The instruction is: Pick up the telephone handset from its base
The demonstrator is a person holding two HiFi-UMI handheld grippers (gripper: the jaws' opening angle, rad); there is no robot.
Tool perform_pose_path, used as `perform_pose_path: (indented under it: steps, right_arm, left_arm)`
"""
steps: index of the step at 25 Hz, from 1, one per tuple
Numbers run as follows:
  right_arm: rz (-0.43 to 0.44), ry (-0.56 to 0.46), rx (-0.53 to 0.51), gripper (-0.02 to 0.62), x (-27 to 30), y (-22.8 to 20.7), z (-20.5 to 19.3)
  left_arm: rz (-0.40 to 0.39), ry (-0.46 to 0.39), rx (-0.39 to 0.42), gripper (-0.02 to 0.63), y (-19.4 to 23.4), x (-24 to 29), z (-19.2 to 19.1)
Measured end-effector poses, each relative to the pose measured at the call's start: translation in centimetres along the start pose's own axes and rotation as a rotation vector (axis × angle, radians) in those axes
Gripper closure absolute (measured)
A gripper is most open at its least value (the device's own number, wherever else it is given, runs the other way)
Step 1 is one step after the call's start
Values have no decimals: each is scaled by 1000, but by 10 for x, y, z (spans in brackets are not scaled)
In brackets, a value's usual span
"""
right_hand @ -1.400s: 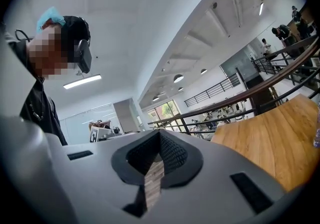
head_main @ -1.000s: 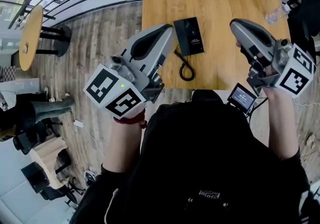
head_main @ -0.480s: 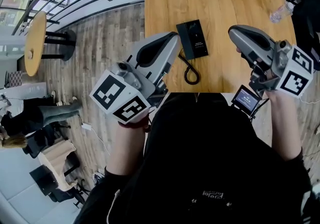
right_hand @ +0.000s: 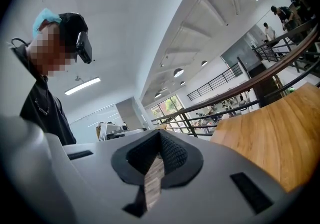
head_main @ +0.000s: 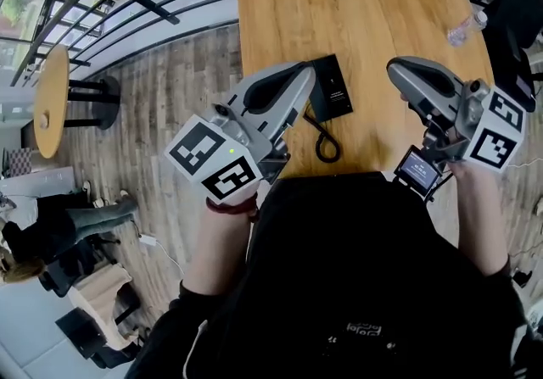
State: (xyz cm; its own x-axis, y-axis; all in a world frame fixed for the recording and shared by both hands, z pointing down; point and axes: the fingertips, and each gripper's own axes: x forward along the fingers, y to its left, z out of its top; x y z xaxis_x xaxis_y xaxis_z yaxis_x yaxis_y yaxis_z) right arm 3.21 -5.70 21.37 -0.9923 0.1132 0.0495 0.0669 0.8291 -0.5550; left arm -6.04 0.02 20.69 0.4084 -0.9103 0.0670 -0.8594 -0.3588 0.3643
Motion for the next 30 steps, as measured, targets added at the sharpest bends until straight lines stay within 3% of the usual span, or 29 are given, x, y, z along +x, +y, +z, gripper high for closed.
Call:
perform_pose_path:
  steps: [10, 15, 25, 30]
  right_arm:
    - [-47, 21, 34, 578, 25, -19, 2]
    - [-68, 29, 68, 578, 39, -38, -3]
    - [-104, 51, 100, 578, 45, -49, -6]
    - [-114, 57, 110, 578, 43, -52, -10]
  left_arm:
    - [-50, 38, -92, 601, 34, 6, -19]
    - [-45, 45, -175, 601, 65, 8, -36]
    - [-46, 129, -282, 601, 90, 11, -84]
    - [-37, 205, -295, 601, 99, 12, -118]
